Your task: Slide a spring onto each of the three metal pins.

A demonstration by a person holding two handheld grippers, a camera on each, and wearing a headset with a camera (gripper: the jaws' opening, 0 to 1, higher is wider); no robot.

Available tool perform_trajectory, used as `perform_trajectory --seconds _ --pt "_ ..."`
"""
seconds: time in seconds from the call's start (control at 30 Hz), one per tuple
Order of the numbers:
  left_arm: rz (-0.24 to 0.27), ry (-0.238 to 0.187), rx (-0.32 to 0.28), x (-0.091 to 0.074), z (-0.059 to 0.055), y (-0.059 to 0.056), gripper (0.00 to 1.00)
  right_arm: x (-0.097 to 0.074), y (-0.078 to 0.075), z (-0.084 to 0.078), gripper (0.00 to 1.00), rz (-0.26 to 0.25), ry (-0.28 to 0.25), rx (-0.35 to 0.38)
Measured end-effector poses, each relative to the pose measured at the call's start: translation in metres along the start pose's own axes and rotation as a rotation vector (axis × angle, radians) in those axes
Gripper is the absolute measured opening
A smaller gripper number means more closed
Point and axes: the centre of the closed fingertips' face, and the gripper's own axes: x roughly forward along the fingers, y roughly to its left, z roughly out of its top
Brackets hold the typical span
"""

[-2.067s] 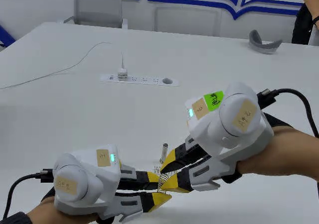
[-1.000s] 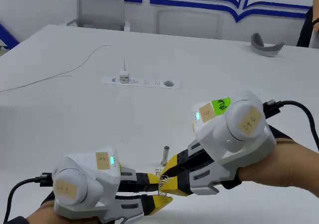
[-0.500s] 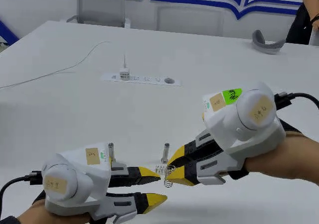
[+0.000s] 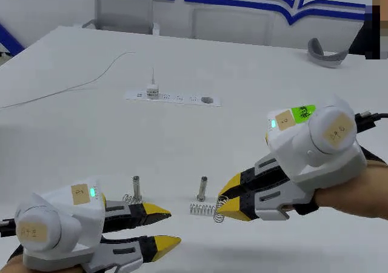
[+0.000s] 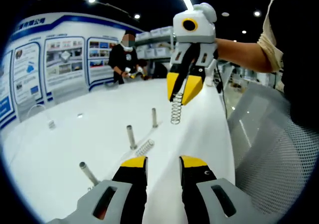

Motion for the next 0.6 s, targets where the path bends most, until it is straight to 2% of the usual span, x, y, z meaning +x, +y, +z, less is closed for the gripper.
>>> perform_trajectory --seconds 0.23,0.6 --pt "0.039 -0.003 -0.022 -0.011 -0.005 0.008 0.28 -0.009 -0.010 -0.006 0.12 -0.028 0.002 0.025" --pt "0.116 -0.008 -0.058 -0.032 -0.016 0.029 0.33 -0.025 -0.034 -0.015 0.12 -0.091 -0.003 0.072"
